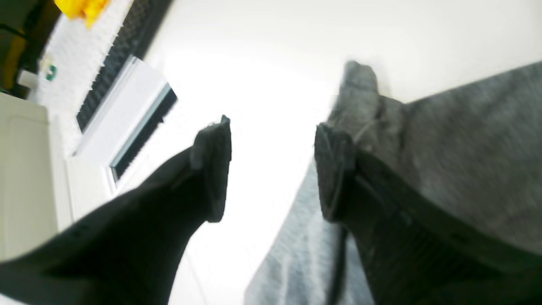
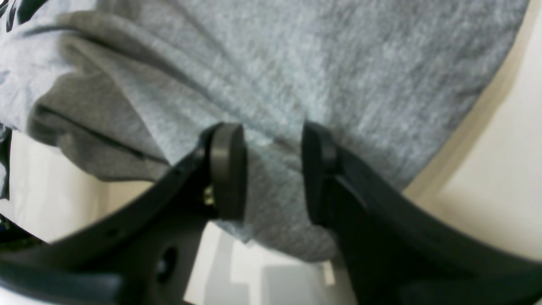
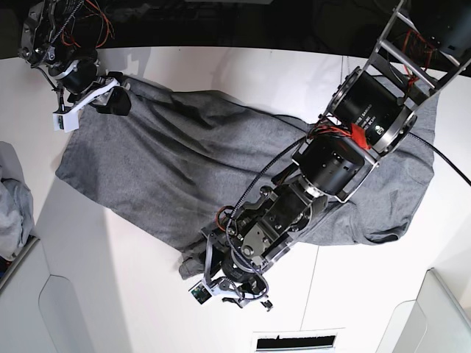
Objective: Layout the t-shirt on the table in an organized manner, then fold the t-shirt properly
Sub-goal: 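Grasp the shirt fabric mid-body with the left gripper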
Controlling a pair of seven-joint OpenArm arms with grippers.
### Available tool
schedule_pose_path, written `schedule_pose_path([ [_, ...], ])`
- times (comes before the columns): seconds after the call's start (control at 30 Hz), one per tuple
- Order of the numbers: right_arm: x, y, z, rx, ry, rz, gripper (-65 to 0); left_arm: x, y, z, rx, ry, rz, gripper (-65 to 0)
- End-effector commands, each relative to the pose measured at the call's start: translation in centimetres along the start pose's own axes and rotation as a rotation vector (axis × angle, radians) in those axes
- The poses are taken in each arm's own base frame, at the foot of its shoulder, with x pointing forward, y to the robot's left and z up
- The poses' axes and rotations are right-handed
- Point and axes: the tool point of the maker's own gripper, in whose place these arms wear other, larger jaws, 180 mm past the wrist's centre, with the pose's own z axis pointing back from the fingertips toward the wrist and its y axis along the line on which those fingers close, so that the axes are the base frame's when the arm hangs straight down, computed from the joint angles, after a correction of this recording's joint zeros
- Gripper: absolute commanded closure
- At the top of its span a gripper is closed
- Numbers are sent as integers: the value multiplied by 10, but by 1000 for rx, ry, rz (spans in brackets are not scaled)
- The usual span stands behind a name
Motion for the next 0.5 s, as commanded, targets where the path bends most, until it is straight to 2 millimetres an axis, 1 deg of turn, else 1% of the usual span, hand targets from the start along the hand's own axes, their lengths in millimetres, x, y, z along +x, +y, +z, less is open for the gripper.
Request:
schedule_pose_path([
  [0.0,-16,-14,4,-57,79,15,-244,23,26,-1,65,-50,-5,-337],
  [0.07,-12,-14,6,-55,67,11,-244,21,37,-1,106,-20,0,-337],
  [0.1,-7,-12,7,-42,53,14,-244,17,40,-1,110,5,-2,-337],
  [0.2,18,-6,17,-7,-25,34,-244,4,49,0,129,56,-24,-337],
  [0.23,29,-4,23,-5,-60,43,-244,-3,57,1,150,69,-25,-335],
  [0.33,62,2,43,-6,-165,74,-244,-34,86,8,206,127,-25,-327],
  [0.47,101,10,65,-2,-301,104,-244,-86,125,22,233,209,-2,-284],
])
